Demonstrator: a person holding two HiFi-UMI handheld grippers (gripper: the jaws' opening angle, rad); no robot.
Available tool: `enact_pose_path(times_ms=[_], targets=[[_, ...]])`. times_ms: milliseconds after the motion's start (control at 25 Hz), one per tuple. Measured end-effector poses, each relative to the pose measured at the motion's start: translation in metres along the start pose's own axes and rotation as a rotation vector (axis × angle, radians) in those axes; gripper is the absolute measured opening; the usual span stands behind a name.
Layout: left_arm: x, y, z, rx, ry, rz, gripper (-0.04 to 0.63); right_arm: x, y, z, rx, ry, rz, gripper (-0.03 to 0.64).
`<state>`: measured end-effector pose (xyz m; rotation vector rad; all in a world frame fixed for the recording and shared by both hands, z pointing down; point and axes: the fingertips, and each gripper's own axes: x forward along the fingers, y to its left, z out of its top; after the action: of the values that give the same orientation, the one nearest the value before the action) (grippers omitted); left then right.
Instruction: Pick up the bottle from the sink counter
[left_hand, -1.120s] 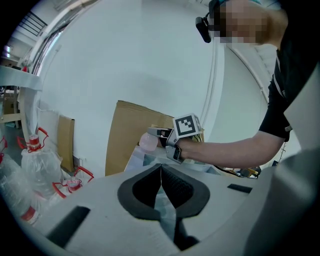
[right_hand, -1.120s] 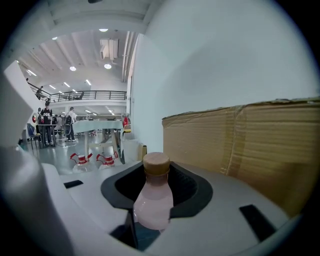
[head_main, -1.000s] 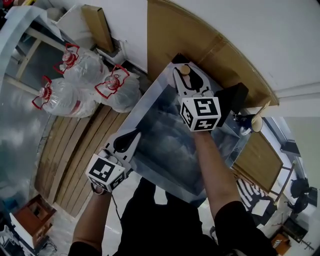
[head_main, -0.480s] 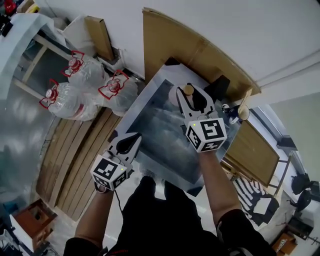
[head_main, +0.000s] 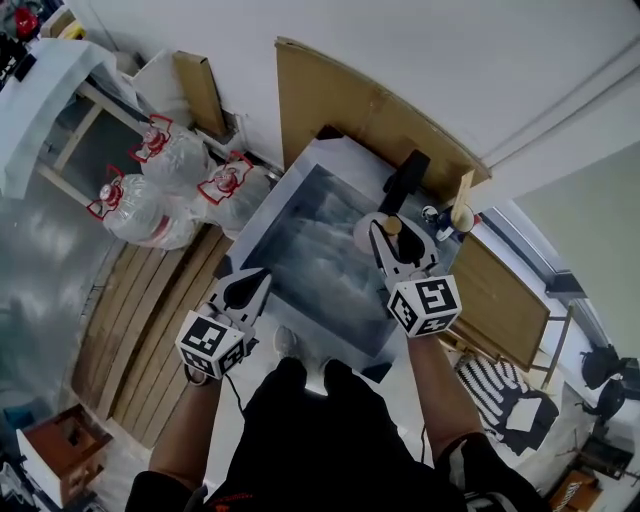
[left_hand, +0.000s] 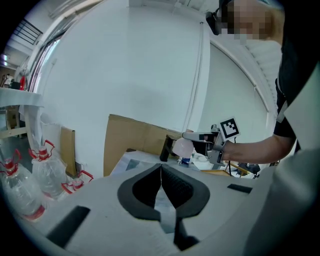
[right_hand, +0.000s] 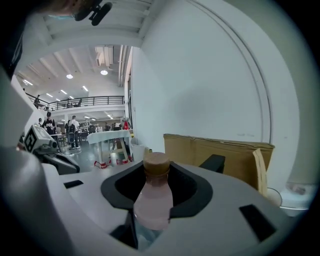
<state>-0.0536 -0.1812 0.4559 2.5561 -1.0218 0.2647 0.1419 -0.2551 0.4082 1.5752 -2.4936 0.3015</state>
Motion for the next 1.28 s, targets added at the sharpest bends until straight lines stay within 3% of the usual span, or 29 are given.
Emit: enact_pose_path(times_ms=[360, 800, 1280], targets=[[-0.009, -0.023, 0.019, 0.041, -0.018, 0.014, 0.021, -0.056, -0.007, 0.005, 0.016, -0.011, 0.004, 0.140], [-0.016, -0.046, 0.022, 0.052, -0.020, 0.019, 0.021, -0.113, -0.023, -0.020, 0.068, 0.021, -0.032, 0.140], [-0.014, -0.058, 0.018, 0.059, -0.020, 0.015, 0.021, -0.134, -0.018, -0.031, 0.086, 0.034, -0.026, 0.141]])
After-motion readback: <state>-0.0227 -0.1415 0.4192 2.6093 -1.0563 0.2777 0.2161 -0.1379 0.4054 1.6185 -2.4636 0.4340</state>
